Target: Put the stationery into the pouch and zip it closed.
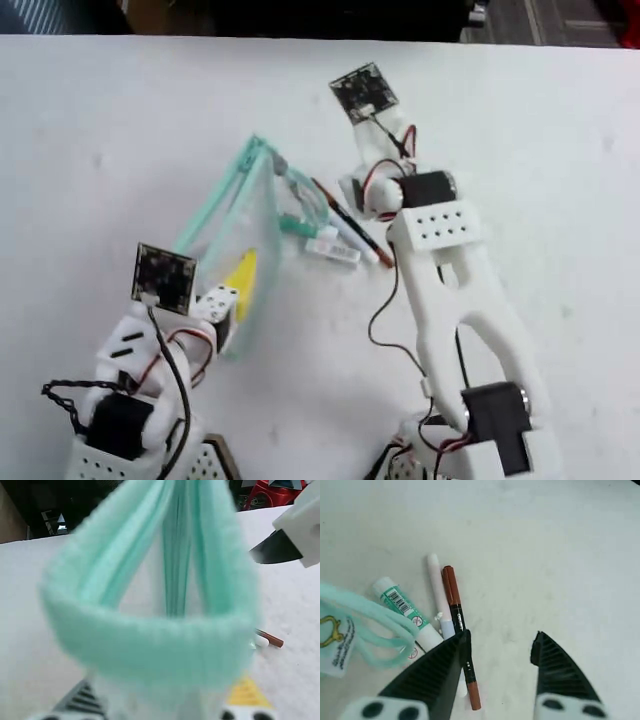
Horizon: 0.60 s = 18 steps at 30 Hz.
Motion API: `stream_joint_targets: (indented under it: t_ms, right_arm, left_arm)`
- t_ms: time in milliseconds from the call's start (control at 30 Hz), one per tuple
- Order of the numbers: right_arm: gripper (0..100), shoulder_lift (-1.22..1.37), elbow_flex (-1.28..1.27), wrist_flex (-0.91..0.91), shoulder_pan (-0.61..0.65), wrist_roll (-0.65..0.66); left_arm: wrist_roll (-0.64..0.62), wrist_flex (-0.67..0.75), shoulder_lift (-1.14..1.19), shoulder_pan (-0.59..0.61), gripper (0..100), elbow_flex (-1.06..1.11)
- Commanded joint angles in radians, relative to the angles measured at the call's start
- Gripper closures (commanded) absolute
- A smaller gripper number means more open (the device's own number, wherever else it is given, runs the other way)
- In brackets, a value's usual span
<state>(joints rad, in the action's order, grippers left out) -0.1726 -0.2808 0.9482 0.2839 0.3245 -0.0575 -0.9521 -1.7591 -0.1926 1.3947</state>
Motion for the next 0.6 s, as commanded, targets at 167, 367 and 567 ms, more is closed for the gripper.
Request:
stream_joint_targets:
  t_ms: [167, 367, 567]
  right_arm:
    - [89.5, 0.119, 0.052, -0.065, -0.019, 0.006]
    - [81.6, 0.265, 0.052, -0.148, -0.027, 0.014]
    - [81.5, 0.355, 0.132, -0.127, -0.028, 0.014]
  left_arm:
    - [-0.011, 0.031, 0.004, 0.004, 82, -0.003]
    - [-0.008, 0.031, 0.004, -0.002, 82, -0.003]
    - [-0.006, 0.031, 0.004, 0.001, 82, -0.003]
